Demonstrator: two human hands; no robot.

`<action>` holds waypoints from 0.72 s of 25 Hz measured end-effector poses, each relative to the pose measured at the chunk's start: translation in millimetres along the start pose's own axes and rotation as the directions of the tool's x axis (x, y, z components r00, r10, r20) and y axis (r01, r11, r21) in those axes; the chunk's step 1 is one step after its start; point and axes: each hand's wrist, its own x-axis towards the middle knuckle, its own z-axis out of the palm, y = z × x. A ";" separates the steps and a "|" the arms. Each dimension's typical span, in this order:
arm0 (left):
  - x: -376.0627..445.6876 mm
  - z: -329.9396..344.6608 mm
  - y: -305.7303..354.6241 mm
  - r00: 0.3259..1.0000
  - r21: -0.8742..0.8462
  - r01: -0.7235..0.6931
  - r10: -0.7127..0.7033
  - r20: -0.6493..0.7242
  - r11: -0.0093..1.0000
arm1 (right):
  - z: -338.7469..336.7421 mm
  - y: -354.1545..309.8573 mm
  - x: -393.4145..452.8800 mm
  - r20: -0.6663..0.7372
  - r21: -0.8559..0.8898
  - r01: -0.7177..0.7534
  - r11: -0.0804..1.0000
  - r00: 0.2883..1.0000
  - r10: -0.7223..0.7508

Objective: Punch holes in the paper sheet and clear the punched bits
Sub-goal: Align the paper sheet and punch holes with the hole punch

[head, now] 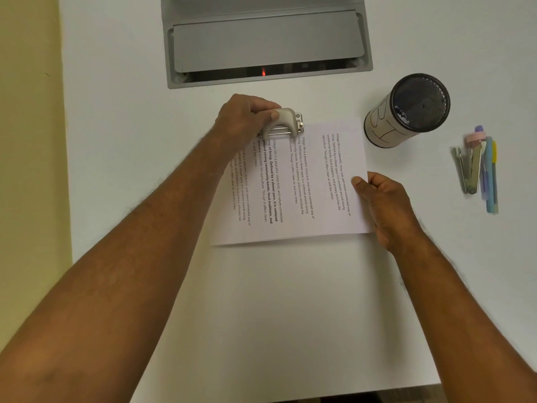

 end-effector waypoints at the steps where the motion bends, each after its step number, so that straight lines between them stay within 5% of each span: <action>1: -2.3 -0.2 -0.2 1.000 0.005 -0.015 0.015 -0.004 1.000 | -0.3 -0.4 -0.3 0.003 0.003 0.000 1.000 1.000 0.000; 18: -13.8 -4.8 -3.8 0.990 0.050 -0.139 0.139 -0.005 0.989 | -5.7 19.0 -16.2 0.020 0.031 -0.045 0.999 0.999 0.044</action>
